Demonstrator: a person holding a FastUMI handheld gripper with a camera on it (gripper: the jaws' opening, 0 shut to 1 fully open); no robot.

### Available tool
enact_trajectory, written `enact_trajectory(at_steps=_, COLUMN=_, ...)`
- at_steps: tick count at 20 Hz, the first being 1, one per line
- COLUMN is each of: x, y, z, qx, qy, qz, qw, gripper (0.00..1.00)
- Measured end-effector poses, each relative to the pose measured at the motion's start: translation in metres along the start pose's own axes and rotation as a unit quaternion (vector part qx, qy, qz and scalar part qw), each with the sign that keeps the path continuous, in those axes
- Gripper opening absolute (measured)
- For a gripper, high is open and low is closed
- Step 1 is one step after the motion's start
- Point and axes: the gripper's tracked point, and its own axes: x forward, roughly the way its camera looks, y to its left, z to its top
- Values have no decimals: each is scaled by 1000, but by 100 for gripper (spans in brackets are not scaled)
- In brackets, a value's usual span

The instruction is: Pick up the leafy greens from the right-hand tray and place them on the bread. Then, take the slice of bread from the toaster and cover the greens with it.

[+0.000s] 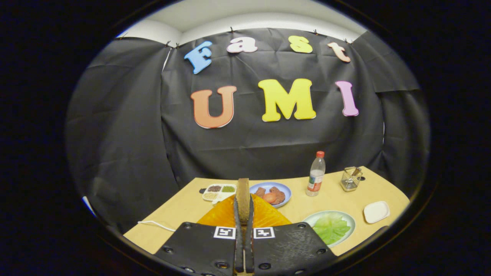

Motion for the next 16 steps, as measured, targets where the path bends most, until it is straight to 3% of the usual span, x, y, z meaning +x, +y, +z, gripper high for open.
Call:
enact_trajectory(at_steps=6, x=-19, y=-53, z=25, qx=6, qy=-31, qz=-21, qw=999, gripper=2)
enact_trajectory(at_steps=16, x=27, y=-167, z=-69, qx=50, qy=67, qz=-81, qw=993, gripper=2)
